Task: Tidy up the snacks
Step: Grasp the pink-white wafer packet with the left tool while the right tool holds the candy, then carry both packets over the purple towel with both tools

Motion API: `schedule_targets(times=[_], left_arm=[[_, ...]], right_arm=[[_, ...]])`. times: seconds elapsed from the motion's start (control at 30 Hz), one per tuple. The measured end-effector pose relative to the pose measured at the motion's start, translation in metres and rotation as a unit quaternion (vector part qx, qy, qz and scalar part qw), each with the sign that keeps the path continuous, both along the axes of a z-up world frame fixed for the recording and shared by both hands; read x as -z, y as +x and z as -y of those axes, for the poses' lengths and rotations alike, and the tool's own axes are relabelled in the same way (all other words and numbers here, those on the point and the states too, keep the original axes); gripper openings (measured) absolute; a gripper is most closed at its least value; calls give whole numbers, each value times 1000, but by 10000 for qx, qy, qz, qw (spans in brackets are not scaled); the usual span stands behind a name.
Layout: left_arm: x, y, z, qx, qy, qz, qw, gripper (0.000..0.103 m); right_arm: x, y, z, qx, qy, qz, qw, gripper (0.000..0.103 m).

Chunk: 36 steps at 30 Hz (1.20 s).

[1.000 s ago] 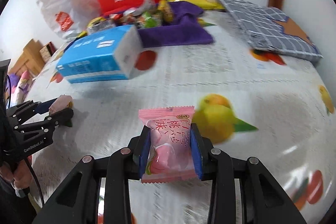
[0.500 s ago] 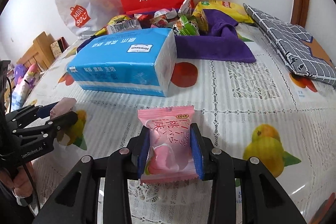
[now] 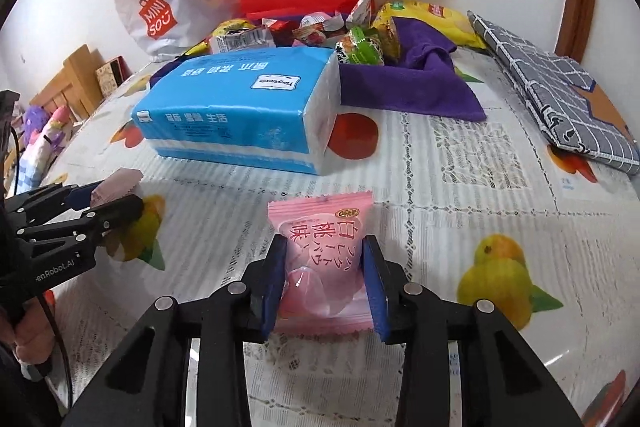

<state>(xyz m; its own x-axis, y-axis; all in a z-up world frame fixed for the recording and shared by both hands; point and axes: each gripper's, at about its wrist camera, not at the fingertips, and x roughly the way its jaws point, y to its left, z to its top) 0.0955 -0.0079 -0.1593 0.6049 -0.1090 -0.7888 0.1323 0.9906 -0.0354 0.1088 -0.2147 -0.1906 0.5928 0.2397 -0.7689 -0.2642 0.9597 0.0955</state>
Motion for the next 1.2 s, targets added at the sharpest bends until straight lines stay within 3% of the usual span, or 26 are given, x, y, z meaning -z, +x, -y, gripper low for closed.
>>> schedule_targets(times=[0.17,0.6,0.9,1.2], left_arm=[[-8,0,-7,12,-331,-156,9993,39],[-56,3,-18,-170,-408,-106,9990,39],[-111,30,-18,-189,-344,368,9986,39],[-144,74,-13,-174,-198,672,9974,39]], right_arm=[[-17,-5,-2,-52,-86,205,9997,36],[-85,24,-5,-8,24,757,9971,36],[-130,75,-11,88,38,975,9952,36],[-156,114,-14,123,64,1198,9927,36]])
